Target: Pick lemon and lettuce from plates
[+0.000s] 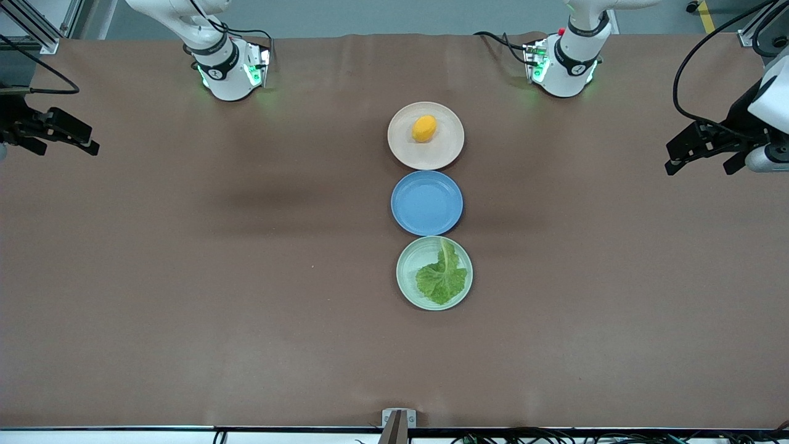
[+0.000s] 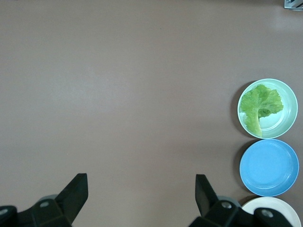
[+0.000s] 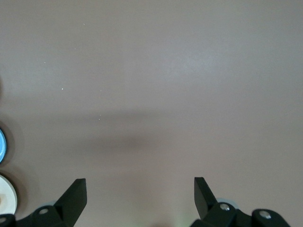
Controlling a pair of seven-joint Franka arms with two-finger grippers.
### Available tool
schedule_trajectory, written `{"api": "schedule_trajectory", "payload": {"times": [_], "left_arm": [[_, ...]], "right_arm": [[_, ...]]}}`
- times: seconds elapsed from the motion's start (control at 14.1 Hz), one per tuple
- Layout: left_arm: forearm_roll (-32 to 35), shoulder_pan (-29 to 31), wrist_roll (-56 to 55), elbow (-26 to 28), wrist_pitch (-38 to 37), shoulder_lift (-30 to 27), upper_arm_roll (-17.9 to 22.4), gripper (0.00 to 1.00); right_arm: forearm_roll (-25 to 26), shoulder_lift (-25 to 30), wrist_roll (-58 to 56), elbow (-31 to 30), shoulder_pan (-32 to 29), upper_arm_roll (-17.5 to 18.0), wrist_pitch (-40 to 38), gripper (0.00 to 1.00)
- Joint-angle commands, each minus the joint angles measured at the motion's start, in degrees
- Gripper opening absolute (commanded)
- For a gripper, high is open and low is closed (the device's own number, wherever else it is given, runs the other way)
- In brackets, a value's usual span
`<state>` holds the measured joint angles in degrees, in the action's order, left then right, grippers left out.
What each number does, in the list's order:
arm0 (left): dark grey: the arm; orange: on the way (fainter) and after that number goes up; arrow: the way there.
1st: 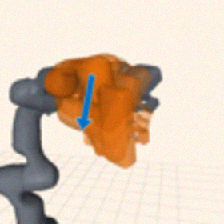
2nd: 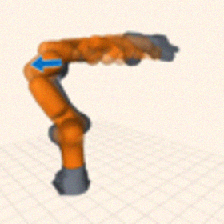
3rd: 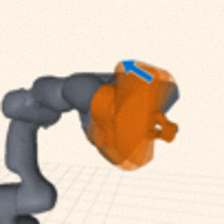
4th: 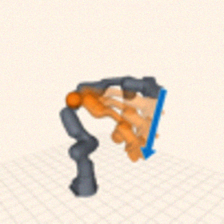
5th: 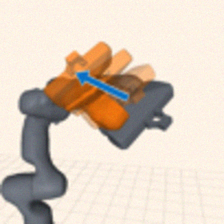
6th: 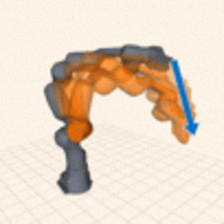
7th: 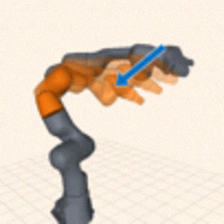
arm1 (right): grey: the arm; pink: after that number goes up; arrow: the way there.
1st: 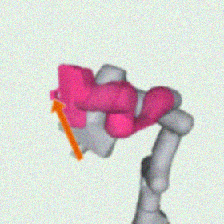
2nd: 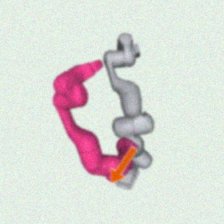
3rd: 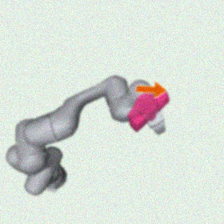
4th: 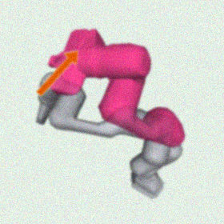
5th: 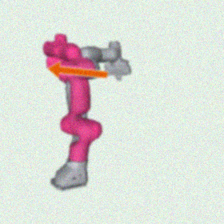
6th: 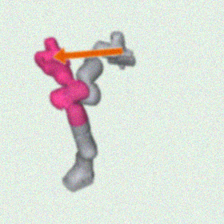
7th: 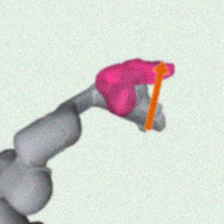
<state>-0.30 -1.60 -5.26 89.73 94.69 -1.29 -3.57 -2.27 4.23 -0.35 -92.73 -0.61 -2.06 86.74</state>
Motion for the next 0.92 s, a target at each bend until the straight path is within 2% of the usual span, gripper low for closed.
{"api": "schedule_trajectory", "payload": {"times": [0.0,0.14,0.49,0.85], "left_arm": [[-0.9,0.2,1.0,-0.7,-0.8,0.2,0.1,1.00],[-0.9,0.2,1.0,-0.9,-0.7,0.3,0.1,1.00],[-0.9,0.2,0.2,-0.5,-1.3,0.3,0.1,1.00],[-1.1,-1.7,-0.4,-1.0,-2.0,5.5,-0.7,1.00]], "right_arm": [[0.8,1.7,-0.4,-2.0,-0.6,0.8,0.9,1.00],[2.4,1.7,-0.8,-2.0,0.3,0.8,0.9,1.00],[1.7,1.7,-1.8,-2.0,-0.1,0.5,0.9,1.00],[1.6,1.7,-2.4,-2.0,-0.2,0.4,1.1,1.00]]}}
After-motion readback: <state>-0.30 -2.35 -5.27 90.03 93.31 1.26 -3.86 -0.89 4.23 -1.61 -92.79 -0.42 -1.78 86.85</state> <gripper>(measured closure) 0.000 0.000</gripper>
